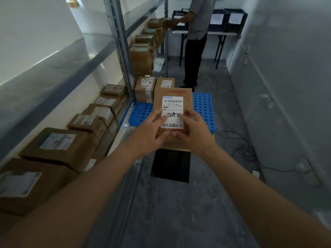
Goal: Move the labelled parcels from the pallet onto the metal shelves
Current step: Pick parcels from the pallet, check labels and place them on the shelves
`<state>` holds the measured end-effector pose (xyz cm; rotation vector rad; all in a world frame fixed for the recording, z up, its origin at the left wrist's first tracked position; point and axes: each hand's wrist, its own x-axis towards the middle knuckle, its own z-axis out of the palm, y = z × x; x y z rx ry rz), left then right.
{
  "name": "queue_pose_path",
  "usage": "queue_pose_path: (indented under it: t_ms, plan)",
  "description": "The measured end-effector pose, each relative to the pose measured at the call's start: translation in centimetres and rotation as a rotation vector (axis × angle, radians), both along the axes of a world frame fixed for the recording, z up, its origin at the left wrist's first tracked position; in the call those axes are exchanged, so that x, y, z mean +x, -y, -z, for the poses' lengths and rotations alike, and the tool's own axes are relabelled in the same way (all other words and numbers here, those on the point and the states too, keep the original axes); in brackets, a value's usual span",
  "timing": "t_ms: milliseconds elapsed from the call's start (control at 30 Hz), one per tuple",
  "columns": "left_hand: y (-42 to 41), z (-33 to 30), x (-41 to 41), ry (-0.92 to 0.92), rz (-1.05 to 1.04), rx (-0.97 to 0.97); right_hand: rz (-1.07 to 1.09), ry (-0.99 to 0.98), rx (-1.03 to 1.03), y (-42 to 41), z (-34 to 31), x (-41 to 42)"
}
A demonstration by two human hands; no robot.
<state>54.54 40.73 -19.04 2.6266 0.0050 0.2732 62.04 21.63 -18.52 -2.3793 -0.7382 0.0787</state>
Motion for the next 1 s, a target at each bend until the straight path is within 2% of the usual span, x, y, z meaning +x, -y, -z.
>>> queue_pose_path:
  t_ms: [367, 667, 1000]
  plan:
    - [-2.0, 0.9, 12.3, -0.029, 0.074, -0.02, 0.065, -0.029, 0.051, -1.7, 1.1, 10.9]
    - [-1.4, 1.8, 22.4, -0.066, 0.015, -0.048, 0.008, -0.064, 0.029, -1.6, 2.3, 22.3]
    - [-2.8, 2.7, 31.3, -0.117, -0.003, -0.106, 0.013, -0.073, 0.008, -2.8, 2.8, 31.1]
